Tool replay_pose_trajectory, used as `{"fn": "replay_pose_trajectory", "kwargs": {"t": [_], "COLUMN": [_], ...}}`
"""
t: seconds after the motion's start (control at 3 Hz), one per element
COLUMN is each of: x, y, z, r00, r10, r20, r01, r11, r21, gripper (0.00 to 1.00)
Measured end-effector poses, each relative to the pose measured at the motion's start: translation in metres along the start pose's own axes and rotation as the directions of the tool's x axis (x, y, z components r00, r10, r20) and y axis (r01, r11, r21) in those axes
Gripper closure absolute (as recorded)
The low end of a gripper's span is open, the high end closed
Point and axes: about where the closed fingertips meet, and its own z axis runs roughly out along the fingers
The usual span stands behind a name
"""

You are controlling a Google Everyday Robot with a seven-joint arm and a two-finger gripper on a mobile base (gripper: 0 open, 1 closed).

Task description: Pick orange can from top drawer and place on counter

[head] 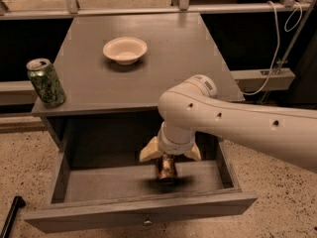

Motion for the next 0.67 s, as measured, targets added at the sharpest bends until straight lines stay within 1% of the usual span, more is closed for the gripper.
{"fn": "replay_pose_trajectory", "kwargs": {"t": [0.33, 0.67], "x": [-0.001, -0.003], "y": [-0.006, -0.008], "z": [0.039, 0.062], "r00": [0.999, 0.997], "r10": [-0.008, -0.001], "r20": [0.047, 0.072], "r01": [0.006, -0.003], "r11": [0.9990, 0.9983], "r21": [0.045, 0.059], "gripper": [0.00, 0.00]}}
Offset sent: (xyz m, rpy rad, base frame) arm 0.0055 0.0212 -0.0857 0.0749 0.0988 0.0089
